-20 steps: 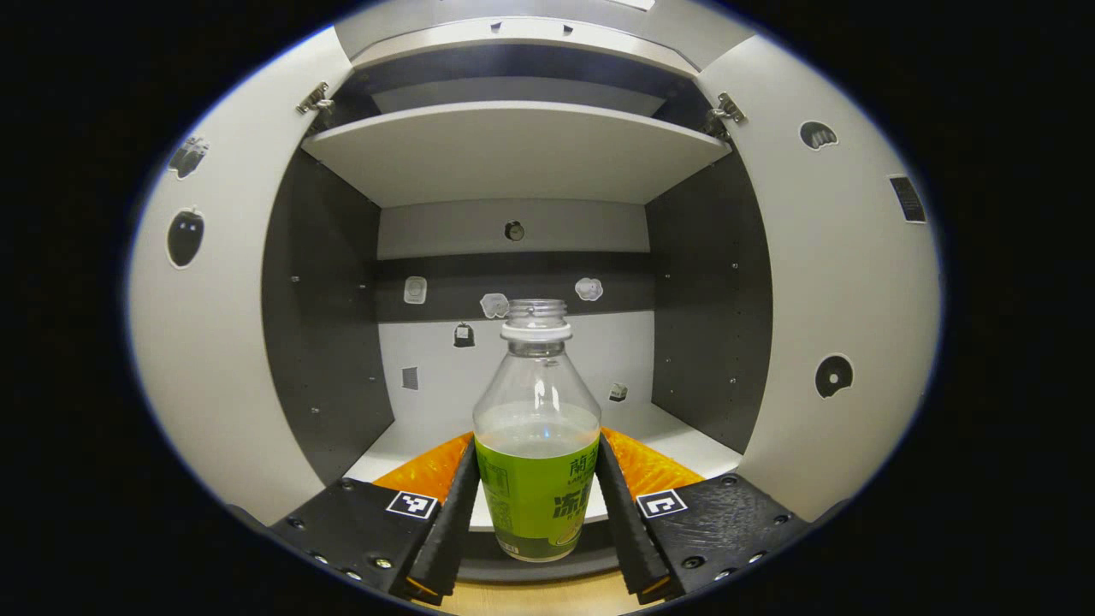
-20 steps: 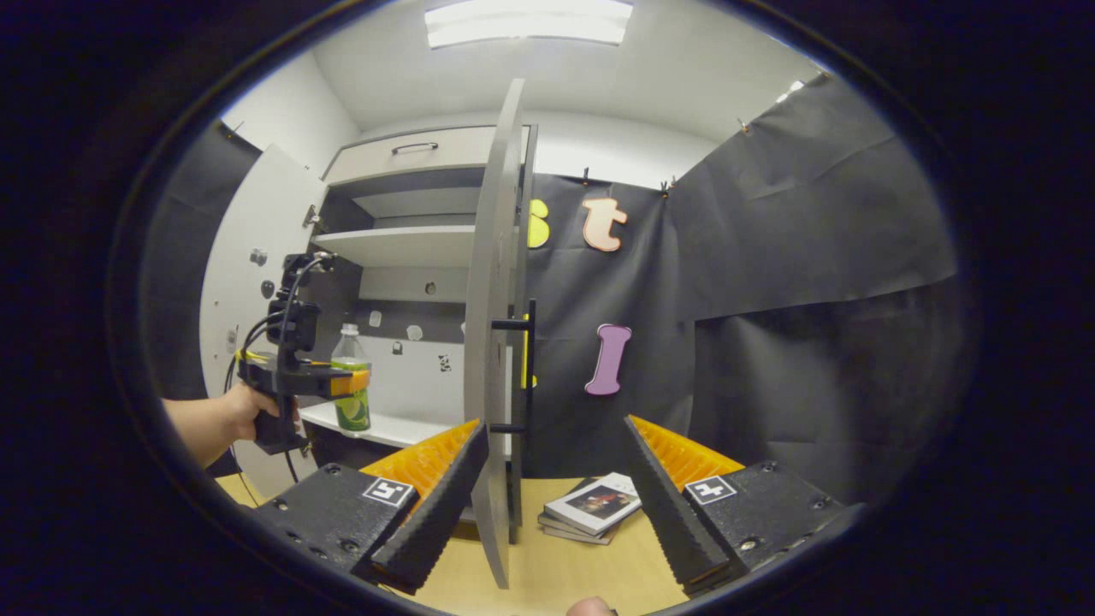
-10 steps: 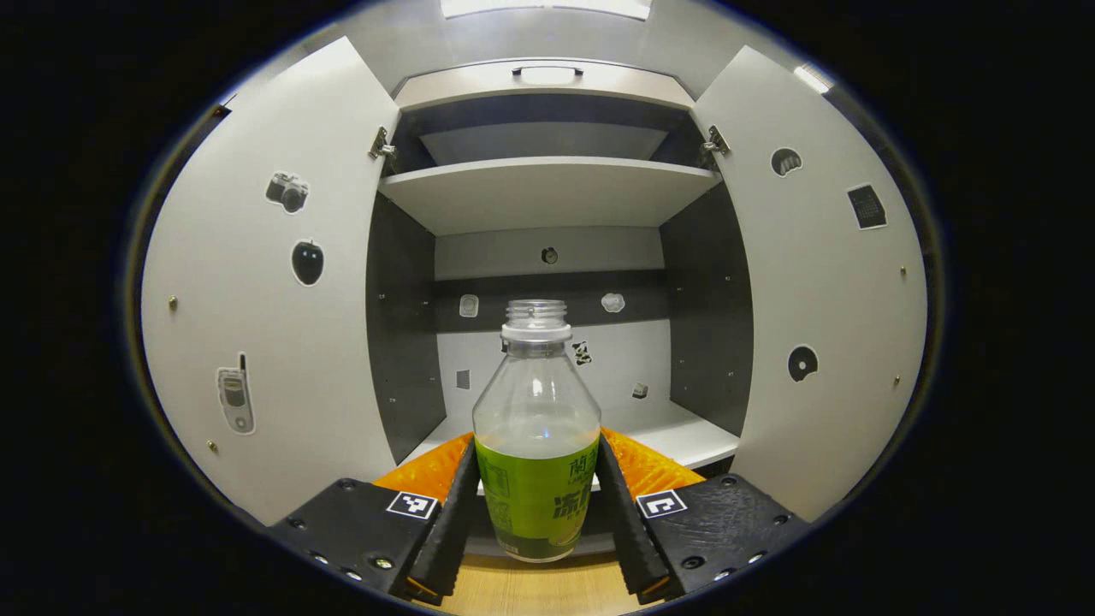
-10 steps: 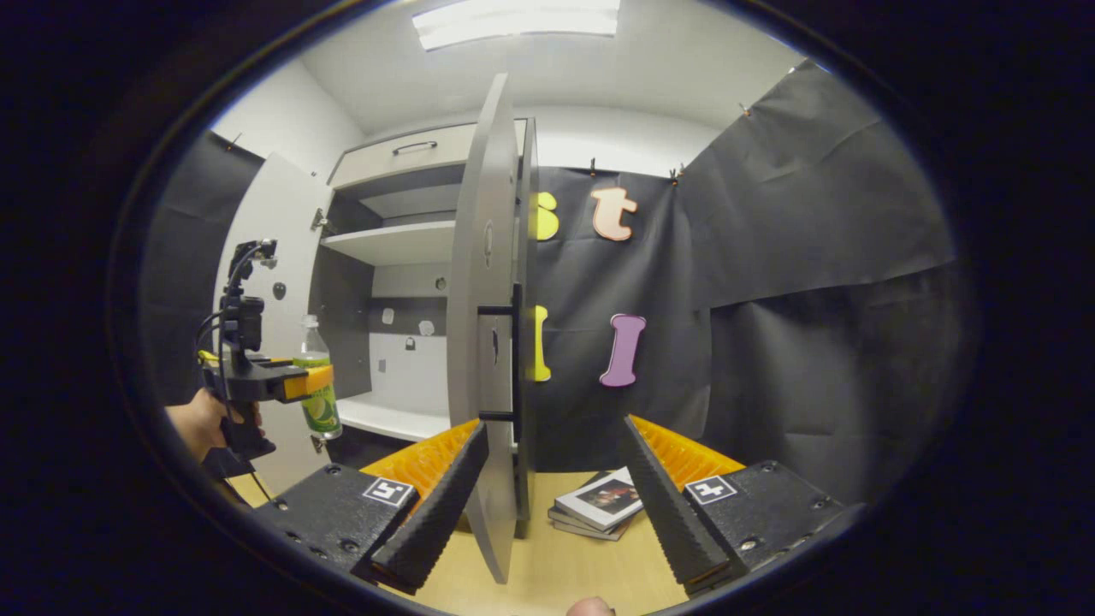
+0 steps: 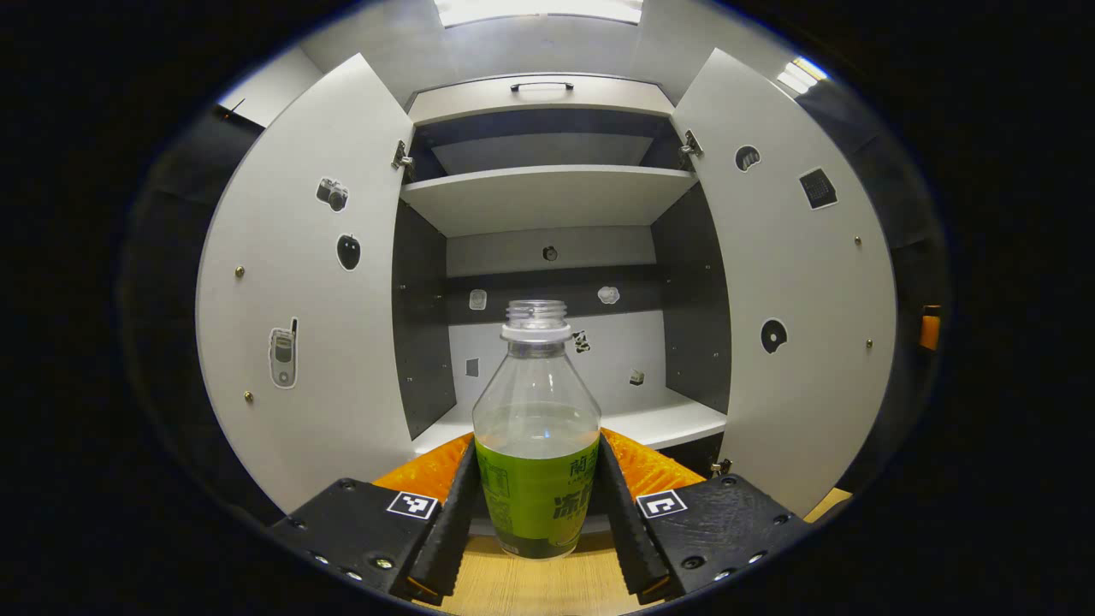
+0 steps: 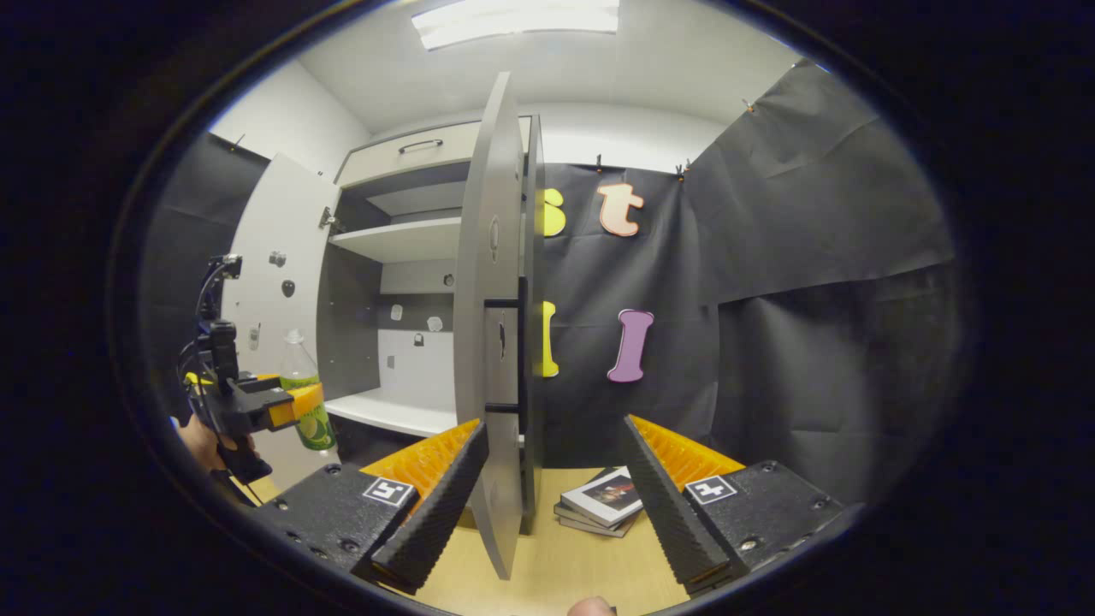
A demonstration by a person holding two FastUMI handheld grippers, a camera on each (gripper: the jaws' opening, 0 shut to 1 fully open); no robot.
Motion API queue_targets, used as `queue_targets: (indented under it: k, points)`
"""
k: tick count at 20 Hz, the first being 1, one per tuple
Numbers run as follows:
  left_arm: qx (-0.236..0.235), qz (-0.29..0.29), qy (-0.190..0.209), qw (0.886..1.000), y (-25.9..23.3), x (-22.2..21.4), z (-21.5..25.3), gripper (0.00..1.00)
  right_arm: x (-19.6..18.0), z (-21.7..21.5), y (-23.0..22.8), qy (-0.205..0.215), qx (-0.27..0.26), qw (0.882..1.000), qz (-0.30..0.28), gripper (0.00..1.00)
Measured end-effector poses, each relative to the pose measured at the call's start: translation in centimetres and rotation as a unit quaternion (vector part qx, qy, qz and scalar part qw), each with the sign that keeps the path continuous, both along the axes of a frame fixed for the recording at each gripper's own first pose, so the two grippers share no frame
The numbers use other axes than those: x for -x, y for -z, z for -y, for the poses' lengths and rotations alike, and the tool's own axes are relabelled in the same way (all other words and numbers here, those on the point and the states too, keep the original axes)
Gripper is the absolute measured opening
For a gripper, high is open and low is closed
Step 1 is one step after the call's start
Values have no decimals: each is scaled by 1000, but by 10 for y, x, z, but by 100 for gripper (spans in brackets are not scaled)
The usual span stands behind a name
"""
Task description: Grasp the bottle in the cabinet with the left hand and place it on the coaster, then close the right door with the right hand and the left door with the left hand.
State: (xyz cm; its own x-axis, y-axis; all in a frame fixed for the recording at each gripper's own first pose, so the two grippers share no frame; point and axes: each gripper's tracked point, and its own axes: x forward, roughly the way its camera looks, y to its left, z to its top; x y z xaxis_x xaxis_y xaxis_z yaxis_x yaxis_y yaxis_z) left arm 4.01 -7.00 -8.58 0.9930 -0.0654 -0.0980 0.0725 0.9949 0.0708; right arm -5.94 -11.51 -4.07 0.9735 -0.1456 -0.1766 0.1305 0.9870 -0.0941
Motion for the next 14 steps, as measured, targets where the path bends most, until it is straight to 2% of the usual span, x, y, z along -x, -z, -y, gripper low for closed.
queue_targets:
  k: [7, 14]
  points:
    - [-7, -3, 6, 1000, 21, 23, 8, 69, 1, -3, 1, 4, 0, 1000, -1, 99]
    - [-28, 7, -13, 999, 43, 40, 2, 69, 3, -3, 9, 20, 5, 1000, -2, 100]
